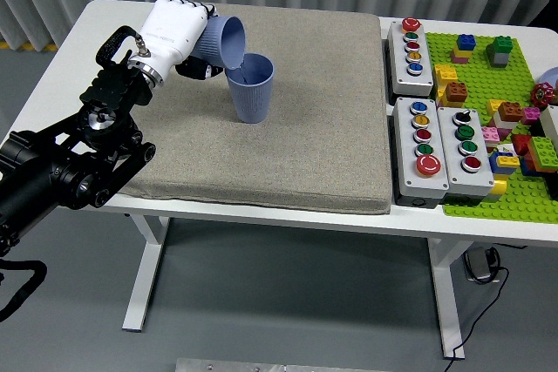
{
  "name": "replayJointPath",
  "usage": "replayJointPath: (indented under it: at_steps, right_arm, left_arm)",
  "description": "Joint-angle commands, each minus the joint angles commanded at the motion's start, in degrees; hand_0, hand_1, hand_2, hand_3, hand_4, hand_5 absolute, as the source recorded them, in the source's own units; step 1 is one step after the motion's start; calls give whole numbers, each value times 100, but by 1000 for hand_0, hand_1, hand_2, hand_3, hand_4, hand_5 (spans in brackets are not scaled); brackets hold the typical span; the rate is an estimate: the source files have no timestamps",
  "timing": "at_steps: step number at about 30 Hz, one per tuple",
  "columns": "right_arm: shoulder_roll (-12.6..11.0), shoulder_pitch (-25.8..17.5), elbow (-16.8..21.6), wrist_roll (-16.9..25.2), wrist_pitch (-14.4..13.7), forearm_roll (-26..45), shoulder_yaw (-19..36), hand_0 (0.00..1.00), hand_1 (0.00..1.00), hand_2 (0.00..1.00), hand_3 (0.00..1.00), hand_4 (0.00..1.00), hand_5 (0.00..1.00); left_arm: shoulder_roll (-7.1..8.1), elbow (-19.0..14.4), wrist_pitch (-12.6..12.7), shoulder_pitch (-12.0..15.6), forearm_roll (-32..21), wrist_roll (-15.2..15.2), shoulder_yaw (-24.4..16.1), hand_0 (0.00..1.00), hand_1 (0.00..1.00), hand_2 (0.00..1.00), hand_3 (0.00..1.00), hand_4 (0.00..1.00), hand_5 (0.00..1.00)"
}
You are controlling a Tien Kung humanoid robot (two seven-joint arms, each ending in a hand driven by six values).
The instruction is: Pick cup pour cup place
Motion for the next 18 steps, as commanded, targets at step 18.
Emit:
replayJointPath:
  at_steps: [18]
  right_arm:
    - [-7, 31, -1, -1, -8, 40, -26, 700, 706, 664, 629, 39, 326]
  left_arm:
    - [156, -45, -45, -209, 0, 67, 312, 567, 539, 530, 551, 870, 179]
